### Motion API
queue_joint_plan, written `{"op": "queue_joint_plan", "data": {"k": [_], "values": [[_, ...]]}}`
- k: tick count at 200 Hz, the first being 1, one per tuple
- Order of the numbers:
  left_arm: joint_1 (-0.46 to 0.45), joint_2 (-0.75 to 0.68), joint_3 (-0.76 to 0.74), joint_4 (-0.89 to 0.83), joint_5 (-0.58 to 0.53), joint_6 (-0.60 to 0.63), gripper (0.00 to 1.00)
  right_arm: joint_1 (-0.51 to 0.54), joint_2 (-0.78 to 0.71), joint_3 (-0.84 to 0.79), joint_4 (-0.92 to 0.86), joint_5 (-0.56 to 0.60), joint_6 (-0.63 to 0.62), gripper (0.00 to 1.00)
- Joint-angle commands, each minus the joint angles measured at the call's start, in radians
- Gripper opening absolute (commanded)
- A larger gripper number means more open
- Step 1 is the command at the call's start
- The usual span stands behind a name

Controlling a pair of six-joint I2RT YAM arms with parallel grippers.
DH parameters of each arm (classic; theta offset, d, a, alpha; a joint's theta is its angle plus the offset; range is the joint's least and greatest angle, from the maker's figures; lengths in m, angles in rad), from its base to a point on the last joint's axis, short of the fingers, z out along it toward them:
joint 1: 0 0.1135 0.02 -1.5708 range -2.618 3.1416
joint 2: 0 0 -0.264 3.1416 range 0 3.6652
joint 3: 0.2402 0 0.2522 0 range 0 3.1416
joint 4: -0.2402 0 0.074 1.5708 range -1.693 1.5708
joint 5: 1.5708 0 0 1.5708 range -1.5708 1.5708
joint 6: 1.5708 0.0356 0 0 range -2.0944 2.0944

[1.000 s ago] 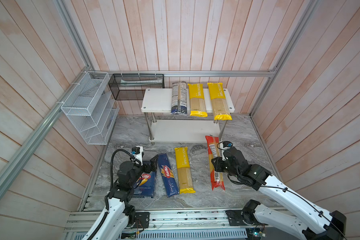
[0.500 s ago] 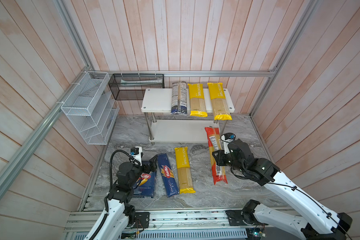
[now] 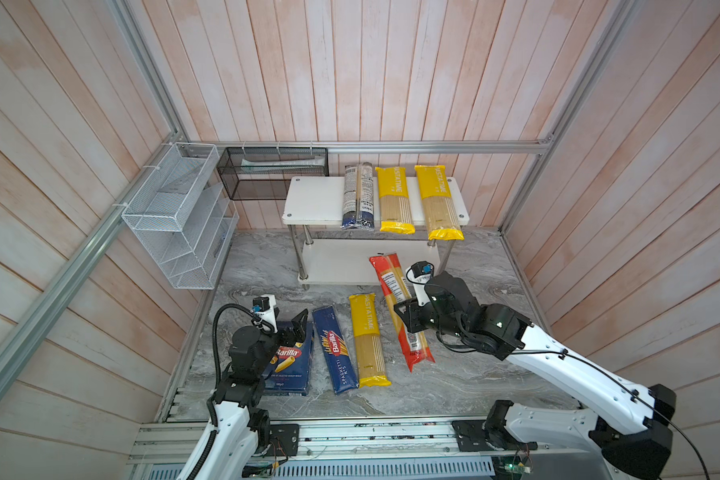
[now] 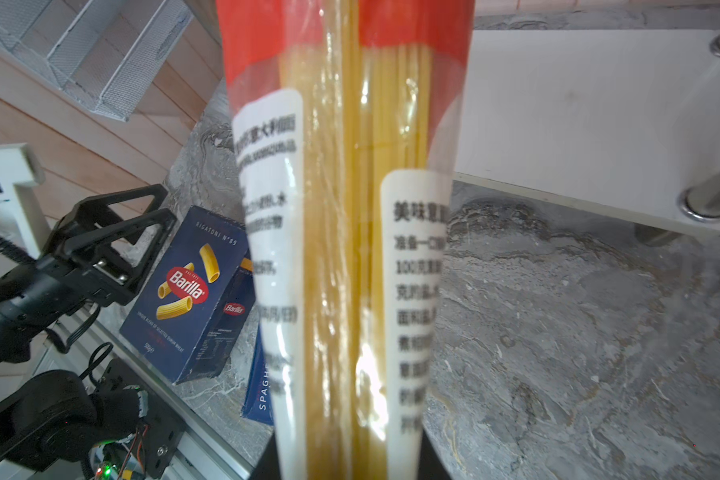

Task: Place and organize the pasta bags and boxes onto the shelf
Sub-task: 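Carry the red spaghetti pack with the right gripper toward the shelf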

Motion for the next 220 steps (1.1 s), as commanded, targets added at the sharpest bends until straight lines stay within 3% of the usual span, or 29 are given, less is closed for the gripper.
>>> {"op": "queue_joint_plan", "data": {"k": [1,56,160,220], "values": [[0.005,0.002,0.002,0.004,0.016,-0.004,1.0,0.06,0.019,0.121,0.132,0.04,-0.022,0.15],[0.007,-0.007,-0.001,0.002,0.008,-0.007,1.0,0.155,0.17,0.27,0.125,0.058,-0.028,0.15],[0.006,-0.022,-0.006,0.003,0.022,-0.001,1.0,0.17,0.541,0.748,0.087,0.036,-0.094,0.15],[0.007,-0.021,-0.007,0.005,0.031,0.002,1.0,0.117,0.82,1.221,-0.065,0.003,-0.144,0.15]]}}
